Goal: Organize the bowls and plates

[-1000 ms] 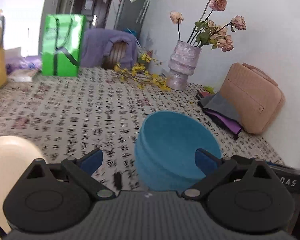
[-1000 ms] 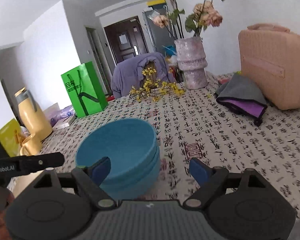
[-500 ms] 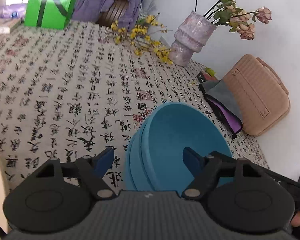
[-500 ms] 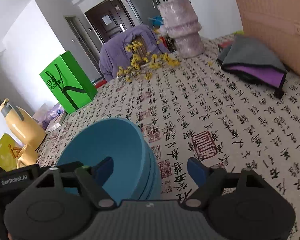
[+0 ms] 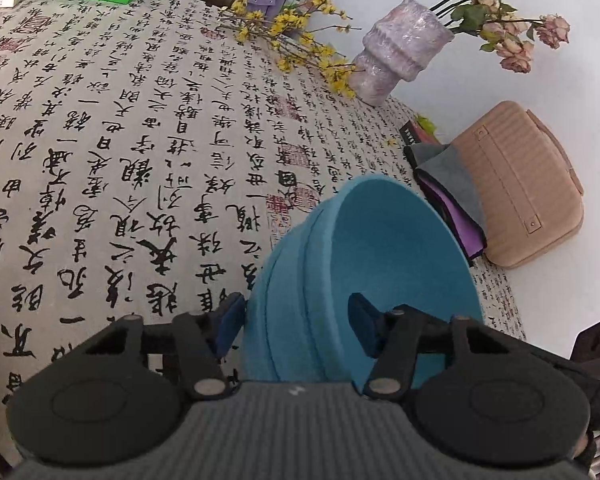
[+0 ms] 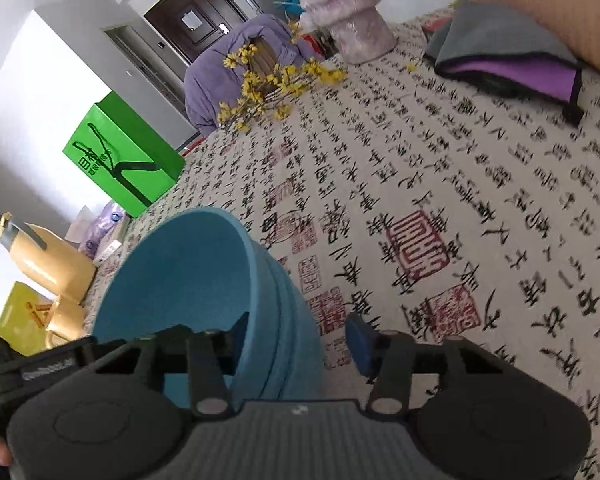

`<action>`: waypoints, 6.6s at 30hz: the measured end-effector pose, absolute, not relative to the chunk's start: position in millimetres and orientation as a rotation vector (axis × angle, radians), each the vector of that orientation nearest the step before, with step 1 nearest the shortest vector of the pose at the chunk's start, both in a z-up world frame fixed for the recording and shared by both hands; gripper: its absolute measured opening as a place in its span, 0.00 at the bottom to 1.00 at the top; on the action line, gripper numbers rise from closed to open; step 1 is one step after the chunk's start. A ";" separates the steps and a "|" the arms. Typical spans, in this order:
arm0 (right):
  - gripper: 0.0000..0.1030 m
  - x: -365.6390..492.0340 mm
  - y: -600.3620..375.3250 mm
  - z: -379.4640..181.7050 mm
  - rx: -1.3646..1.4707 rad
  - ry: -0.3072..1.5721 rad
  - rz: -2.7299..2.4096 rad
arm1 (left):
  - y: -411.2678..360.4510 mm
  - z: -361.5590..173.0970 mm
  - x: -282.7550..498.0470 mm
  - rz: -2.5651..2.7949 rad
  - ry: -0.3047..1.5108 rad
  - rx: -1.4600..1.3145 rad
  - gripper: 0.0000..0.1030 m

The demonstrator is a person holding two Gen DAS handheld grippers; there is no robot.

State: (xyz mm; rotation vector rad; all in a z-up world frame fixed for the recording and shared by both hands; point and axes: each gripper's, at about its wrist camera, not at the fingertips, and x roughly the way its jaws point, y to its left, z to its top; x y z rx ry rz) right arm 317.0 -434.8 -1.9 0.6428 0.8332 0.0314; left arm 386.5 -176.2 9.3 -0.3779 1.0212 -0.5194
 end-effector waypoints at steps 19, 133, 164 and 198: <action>0.24 318.3 -426.1 8.6 0.603 0.838 0.039 | -170.7 16.5 384.2 -0.460 1.019 -0.378 0.40; 0.51 363.5 -123.3 40.1 0.296 0.865 0.464 | 113.6 55.3 286.3 -0.107 0.735 -0.512 0.78; 0.84 225.5 -204.6 73.6 0.203 0.577 0.290 | 55.7 87.3 173.5 -0.087 0.522 -0.205 1.00; 0.91 27.3 -247.5 46.5 0.017 0.369 0.157 | 1.4 50.3 19.4 -0.098 0.431 -0.007 1.00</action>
